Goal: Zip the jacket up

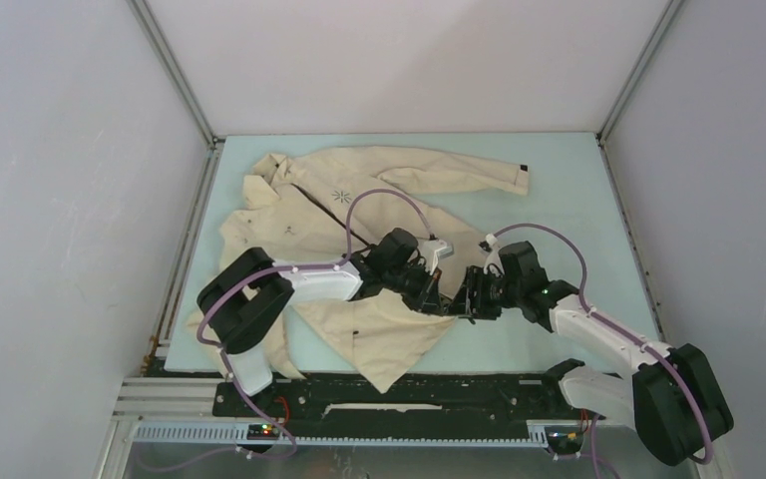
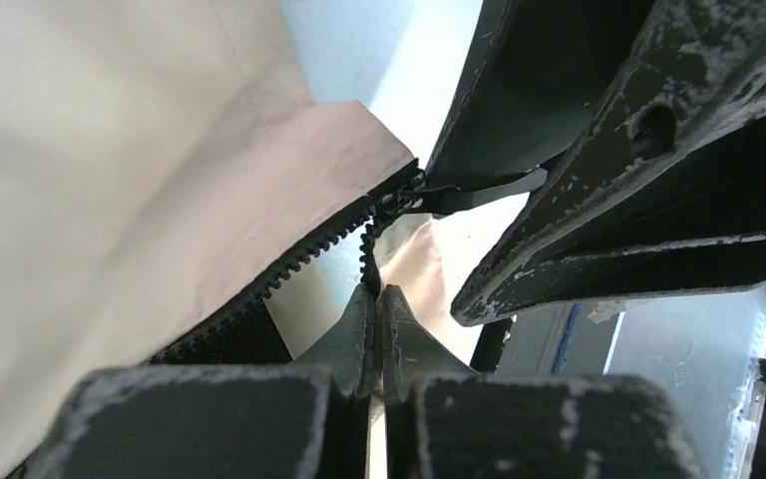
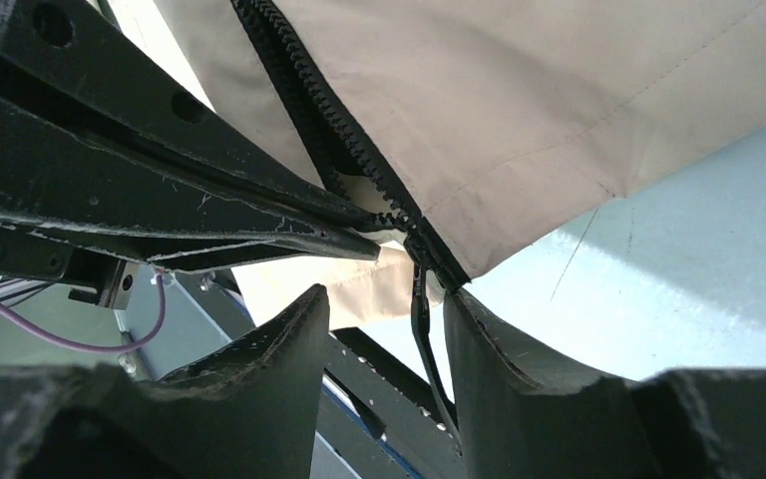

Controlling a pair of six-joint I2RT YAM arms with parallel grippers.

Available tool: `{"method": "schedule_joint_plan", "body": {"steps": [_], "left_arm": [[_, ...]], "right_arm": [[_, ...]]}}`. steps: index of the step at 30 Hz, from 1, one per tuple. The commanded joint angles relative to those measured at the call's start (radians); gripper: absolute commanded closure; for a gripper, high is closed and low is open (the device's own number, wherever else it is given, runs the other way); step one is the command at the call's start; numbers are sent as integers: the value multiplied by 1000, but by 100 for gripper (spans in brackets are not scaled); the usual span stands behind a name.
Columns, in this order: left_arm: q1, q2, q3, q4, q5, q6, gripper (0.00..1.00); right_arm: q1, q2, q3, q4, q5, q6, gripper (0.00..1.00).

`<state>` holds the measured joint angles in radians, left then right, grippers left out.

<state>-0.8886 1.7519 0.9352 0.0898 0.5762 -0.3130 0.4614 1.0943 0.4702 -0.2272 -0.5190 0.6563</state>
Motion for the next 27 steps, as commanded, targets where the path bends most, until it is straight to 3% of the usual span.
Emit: {"method": "schedule_joint_plan", "body": {"steps": [1,21,23,27], "left_arm": [[2,14,59,-10,64,26,100],[2,21,67,-5,85,22,100],[2,23,66,1,88,19,100],[3,30,63,19,104,7,100]], "right_arm": [[-9,-13,12,-22,12,-48,51],[-15,-123,26,-100,-75,-6,57],[-12,-126,18,-24,-101,38,57],[-3,-26,16,318,-179,194,59]]}}
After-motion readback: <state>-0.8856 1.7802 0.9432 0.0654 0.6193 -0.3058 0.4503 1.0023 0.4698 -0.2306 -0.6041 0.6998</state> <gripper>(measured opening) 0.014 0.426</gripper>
